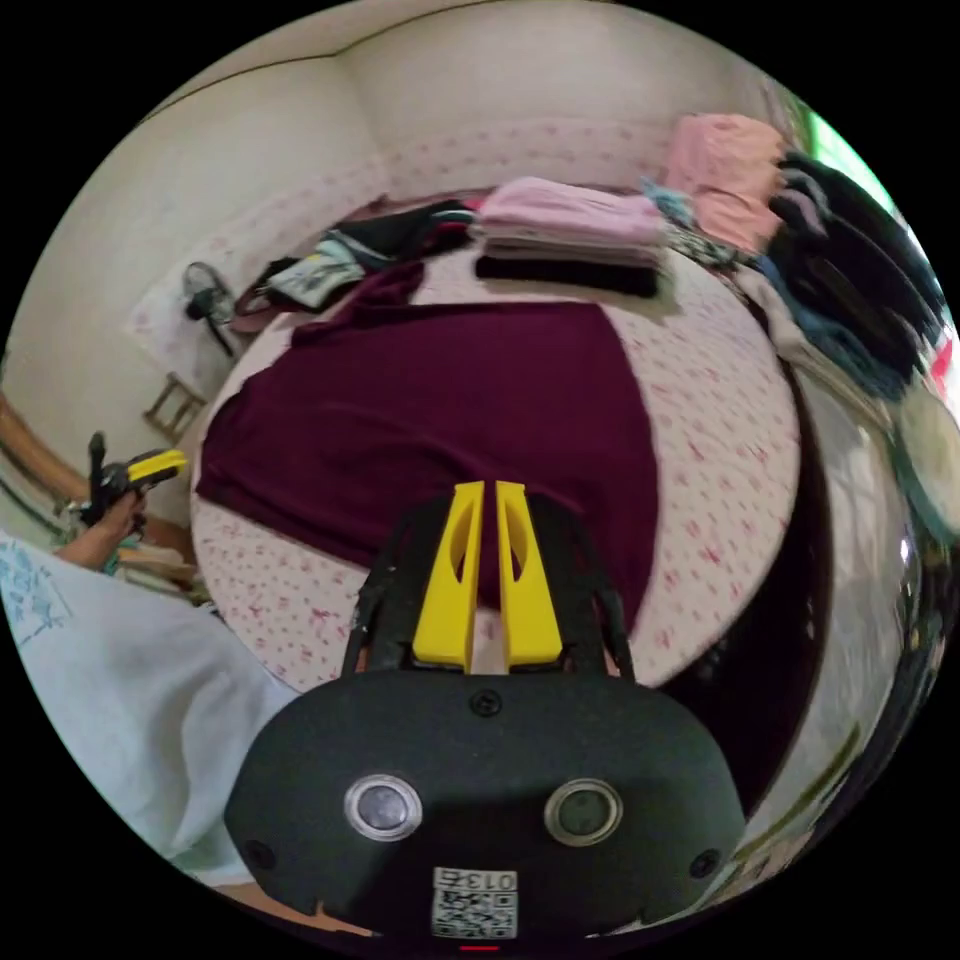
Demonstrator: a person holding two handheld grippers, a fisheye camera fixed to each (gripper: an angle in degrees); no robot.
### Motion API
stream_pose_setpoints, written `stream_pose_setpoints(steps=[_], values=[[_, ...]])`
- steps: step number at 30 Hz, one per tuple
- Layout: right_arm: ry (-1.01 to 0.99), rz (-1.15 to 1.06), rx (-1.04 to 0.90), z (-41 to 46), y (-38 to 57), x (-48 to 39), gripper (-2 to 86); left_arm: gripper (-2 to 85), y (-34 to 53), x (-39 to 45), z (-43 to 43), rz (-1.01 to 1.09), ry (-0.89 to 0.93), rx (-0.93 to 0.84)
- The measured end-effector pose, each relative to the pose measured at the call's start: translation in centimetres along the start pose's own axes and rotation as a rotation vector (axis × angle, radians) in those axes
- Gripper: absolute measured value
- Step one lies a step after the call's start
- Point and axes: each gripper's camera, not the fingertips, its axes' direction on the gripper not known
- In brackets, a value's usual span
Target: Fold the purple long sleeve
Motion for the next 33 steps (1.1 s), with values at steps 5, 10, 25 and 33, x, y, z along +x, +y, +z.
stream_pose_setpoints(steps=[5,10,25,33], values=[[-0.333,-0.328,-0.061,5.4,-9.1,-7.8,3.3,8.0,-3.9,-0.1,2.2,0.142,0.169,0.019],[-0.377,-0.508,-0.195,11.4,-16.3,-13.6,5.4,9.2,-6.2,-1.6,6.2,0.245,0.305,-0.093],[-0.522,-0.622,-0.598,21.3,-23.2,-18.9,2.4,0.5,-1.9,-0.7,3.9,0.355,0.174,0.019],[-0.608,-0.217,-0.364,20.4,-24.4,-13.4,0.3,0.4,1.8,-1.0,4.1,0.196,0.137,0.056]])
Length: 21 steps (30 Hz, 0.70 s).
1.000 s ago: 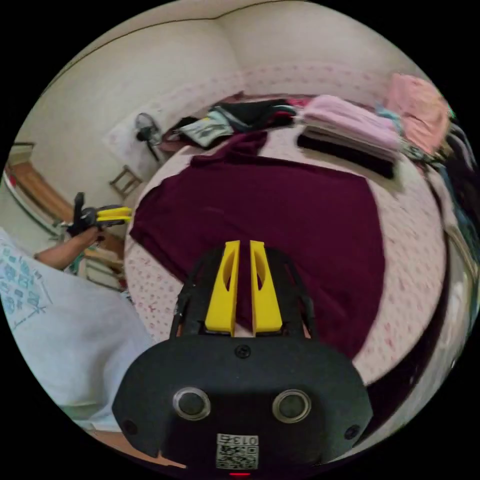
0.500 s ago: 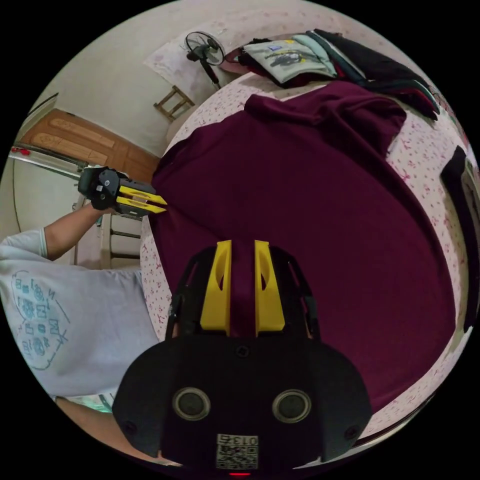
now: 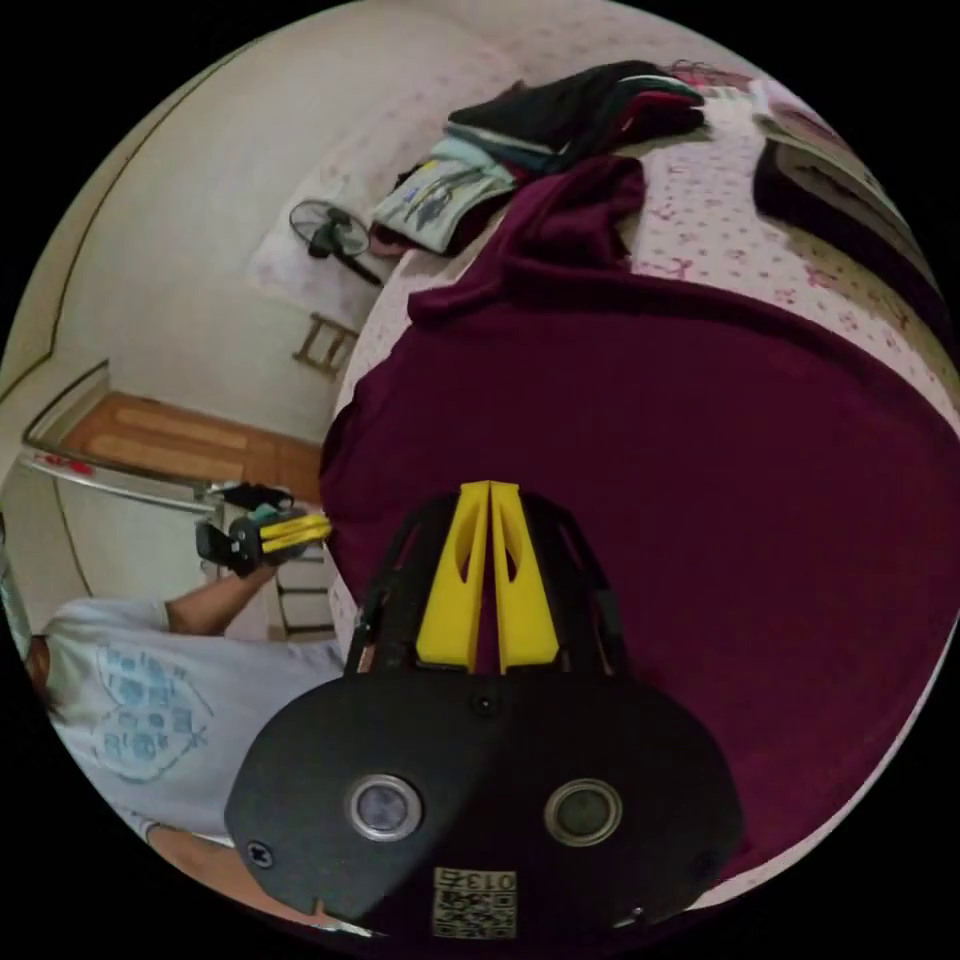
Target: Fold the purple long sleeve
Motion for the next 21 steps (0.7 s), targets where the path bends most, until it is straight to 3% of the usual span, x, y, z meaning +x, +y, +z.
stream_pose_setpoints(steps=[3,8,12,17,21], values=[[0.025,-0.017,0.075,-0.5,0.7,-0.9,0.2,0.5,0.1,-0.2,0.7,-0.031,0.007,-0.010],[0.089,-0.402,-0.093,2.9,2.0,-8.7,0.2,0.6,0.3,-0.6,1.1,-0.057,0.047,-0.032],[0.355,-0.427,-0.241,7.9,3.0,-10.8,0.2,0.4,0.3,-0.4,1.2,-0.072,0.052,-0.055],[0.436,-0.220,0.090,4.4,6.1,-10.3,0.2,-0.1,1.5,-1.9,-0.7,-0.235,0.027,-0.018],[0.402,-0.211,0.188,1.8,10.5,-11.6,0.3,-0.3,3.4,-2.0,-3.2,-0.295,-0.040,0.010]])
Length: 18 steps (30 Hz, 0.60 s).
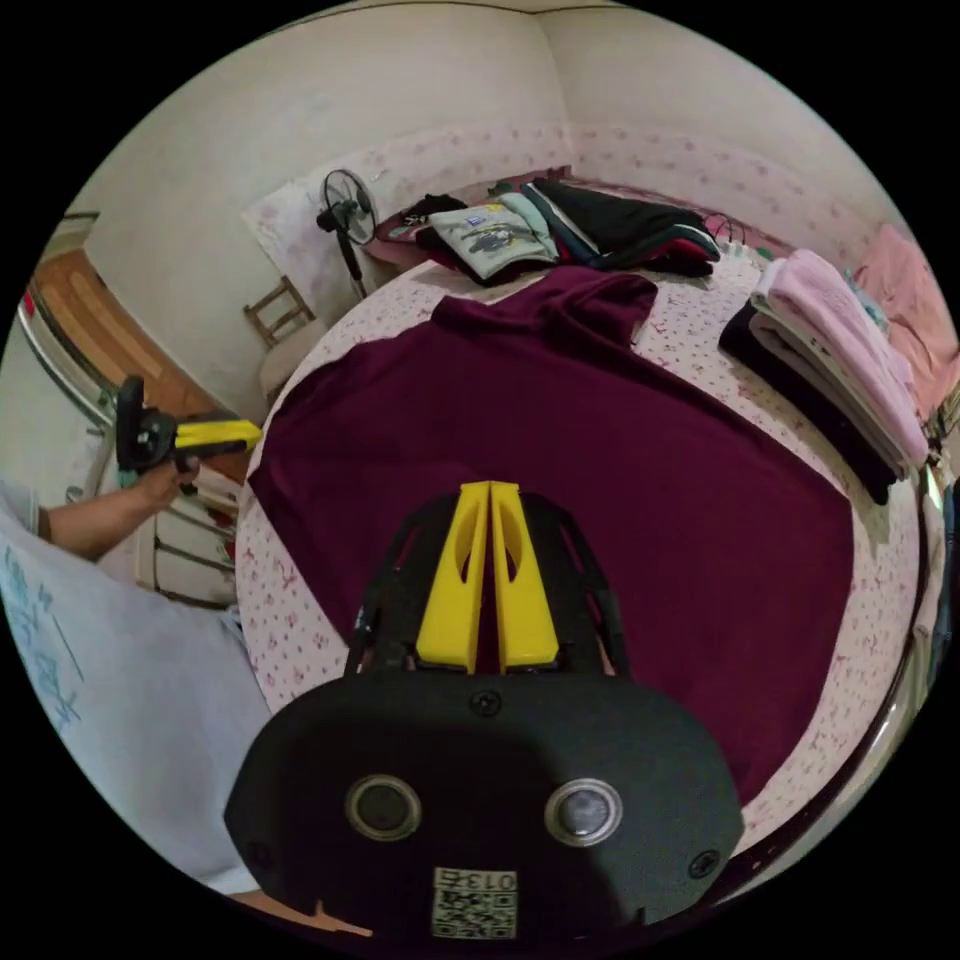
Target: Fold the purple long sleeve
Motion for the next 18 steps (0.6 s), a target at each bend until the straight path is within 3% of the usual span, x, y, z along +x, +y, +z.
stream_pose_setpoints(steps=[6,10,14,18], values=[[0.165,-0.009,-0.039,-1.3,7.6,-3.5,0.4,-0.3,-1.1,7.0,0.9,0.225,-0.007,-0.010],[0.204,0.083,-0.186,-0.1,11.5,-3.5,0.6,-0.3,-1.6,8.6,3.6,0.209,-0.038,-0.055],[0.319,0.288,-0.019,-4.7,16.2,-2.6,1.4,-0.3,-1.9,7.9,2.7,0.173,-0.038,-0.081],[0.439,0.504,0.018,-7.8,21.6,-0.1,4.0,-0.3,-2.3,9.2,0.2,0.165,-0.091,0.024]])
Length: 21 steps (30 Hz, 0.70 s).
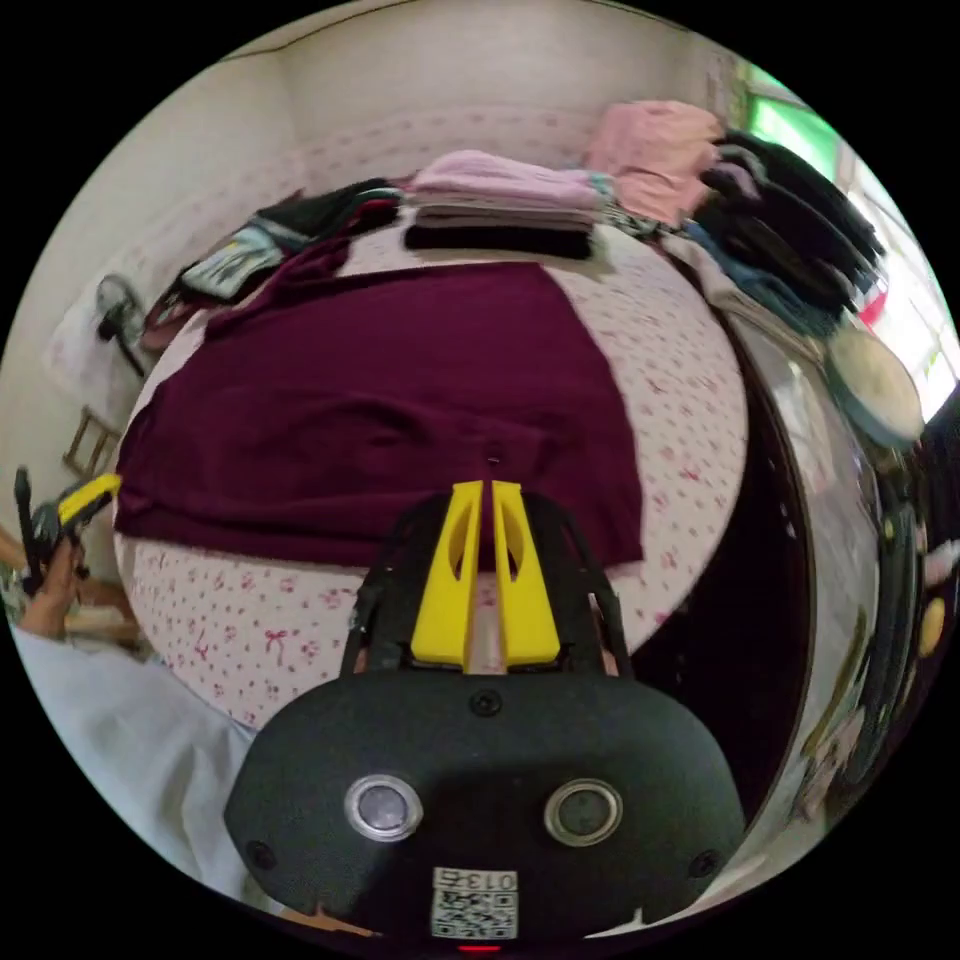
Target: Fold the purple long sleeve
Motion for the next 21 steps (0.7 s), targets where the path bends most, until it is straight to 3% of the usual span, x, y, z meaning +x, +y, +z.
stream_pose_setpoints(steps=[2,5,9,15,18,21], values=[[0.029,0.157,0.011,-0.5,1.5,3.4,6.1,-0.3,-1.1,1.6,0.0,0.050,-0.012,0.014],[-0.058,0.218,-0.019,0.4,2.0,5.4,6.3,-0.3,-3.2,4.0,1.3,0.088,0.004,0.017],[-0.114,0.194,-0.062,1.8,1.7,5.7,3.9,-0.3,-4.8,6.0,4.7,0.116,0.037,-0.098],[0.024,-0.005,-0.035,0.4,1.1,4.9,4.0,-0.3,-5.7,6.6,4.8,0.087,0.037,-0.078],[0.016,0.024,-0.114,1.0,1.2,6.2,5.6,-0.3,-6.2,5.8,4.6,-0.001,-0.003,-0.066],[0.065,0.038,-0.005,-1.4,1.5,6.3,4.6,-0.2,-6.9,4.7,3.9,-0.073,-0.035,-0.008]])
